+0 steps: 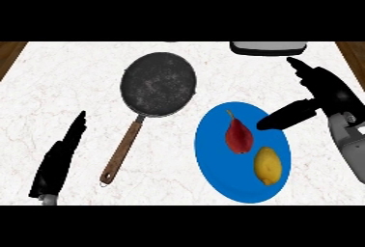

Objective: Pick the pear from the plate and place it in the pan

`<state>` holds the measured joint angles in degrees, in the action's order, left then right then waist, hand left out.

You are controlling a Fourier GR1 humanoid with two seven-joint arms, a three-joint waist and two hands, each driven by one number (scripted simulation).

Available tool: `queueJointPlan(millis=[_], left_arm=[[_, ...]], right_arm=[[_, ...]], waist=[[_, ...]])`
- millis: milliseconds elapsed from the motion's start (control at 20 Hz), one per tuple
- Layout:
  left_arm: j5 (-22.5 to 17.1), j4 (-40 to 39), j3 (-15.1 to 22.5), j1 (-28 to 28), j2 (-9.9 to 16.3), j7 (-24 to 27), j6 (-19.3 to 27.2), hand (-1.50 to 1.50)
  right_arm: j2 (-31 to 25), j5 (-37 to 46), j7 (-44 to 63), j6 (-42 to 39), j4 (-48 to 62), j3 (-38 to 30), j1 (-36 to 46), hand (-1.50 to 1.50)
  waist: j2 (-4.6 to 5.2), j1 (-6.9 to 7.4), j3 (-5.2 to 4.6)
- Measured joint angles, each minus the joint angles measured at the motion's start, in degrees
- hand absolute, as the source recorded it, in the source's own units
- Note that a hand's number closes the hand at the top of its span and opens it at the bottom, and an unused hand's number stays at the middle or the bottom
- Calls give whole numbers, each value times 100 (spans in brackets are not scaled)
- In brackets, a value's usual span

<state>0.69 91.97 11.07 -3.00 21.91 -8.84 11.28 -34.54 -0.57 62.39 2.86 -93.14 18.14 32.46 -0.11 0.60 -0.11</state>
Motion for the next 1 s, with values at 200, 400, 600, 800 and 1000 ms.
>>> queueJointPlan(millis=[200, 400, 600, 800, 1000], left_arm=[[-27, -17, -89, 32, 15, 3, -90, 0], [69, 30, -67, 30, -17, -57, -75, 0], [30, -16, -140, 23, -11, -13, -143, 0], [63, 25, -137, -35, -30, 19, -150, 0], [87, -77, -153, -32, -77, 70, -166, 0]], right_arm=[[255, -135, 139, -191, 570, 99, 490, -150], [422, -363, 255, -439, 1029, 227, 891, -150], [551, -541, 367, -676, 1460, 464, 1221, -150], [646, -795, 450, -925, 1837, 737, 1408, -150], [807, -945, 508, -1042, 2205, 967, 1596, -150]], waist=[[14, 36, 2], [18, 53, 3], [18, 55, 0], [13, 57, 0], [14, 42, 0]])
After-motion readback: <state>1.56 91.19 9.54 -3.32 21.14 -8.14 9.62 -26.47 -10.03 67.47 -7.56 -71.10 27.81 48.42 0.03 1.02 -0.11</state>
